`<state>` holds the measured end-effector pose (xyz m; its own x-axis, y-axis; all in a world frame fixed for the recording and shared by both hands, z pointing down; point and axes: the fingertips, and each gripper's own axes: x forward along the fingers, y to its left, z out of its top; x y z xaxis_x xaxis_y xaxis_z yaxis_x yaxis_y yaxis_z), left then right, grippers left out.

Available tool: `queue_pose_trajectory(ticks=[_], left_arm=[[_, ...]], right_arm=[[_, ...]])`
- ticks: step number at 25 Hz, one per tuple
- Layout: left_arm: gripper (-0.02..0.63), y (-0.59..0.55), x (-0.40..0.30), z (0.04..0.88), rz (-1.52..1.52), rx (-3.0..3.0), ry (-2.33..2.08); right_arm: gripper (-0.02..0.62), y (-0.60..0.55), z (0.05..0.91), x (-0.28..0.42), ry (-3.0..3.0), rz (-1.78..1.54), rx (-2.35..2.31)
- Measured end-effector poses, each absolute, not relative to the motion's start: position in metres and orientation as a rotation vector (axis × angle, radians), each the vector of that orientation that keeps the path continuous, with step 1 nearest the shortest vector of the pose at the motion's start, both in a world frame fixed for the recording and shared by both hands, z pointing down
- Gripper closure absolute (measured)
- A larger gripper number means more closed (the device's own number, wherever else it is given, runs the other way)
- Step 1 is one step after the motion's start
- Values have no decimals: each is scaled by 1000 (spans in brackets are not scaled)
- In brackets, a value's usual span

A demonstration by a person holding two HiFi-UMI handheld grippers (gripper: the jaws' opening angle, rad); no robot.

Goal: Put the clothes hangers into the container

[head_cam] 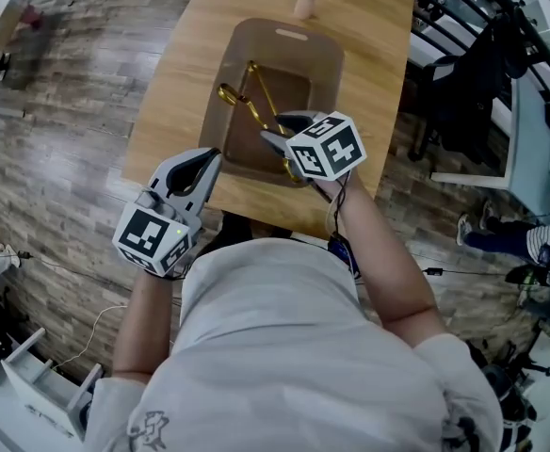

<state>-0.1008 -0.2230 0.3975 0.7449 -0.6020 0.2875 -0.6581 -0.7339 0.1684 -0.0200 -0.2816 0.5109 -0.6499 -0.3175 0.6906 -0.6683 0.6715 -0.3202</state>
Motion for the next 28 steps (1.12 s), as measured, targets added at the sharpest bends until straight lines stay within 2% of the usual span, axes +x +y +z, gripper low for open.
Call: queue_pose_trajectory(ticks=[14,18,28], left_arm=[[600,-176,-56,377,277,2684,-1114],[600,-158,-50,378,268,2673,-1129],[600,-122,-50,378,277,2647,-1171]], right_arm=[[500,-215,452,12,-2453,563,780],[540,-197,435,19,-2505,473,814],[583,-148,414,19,-2585,369,755]])
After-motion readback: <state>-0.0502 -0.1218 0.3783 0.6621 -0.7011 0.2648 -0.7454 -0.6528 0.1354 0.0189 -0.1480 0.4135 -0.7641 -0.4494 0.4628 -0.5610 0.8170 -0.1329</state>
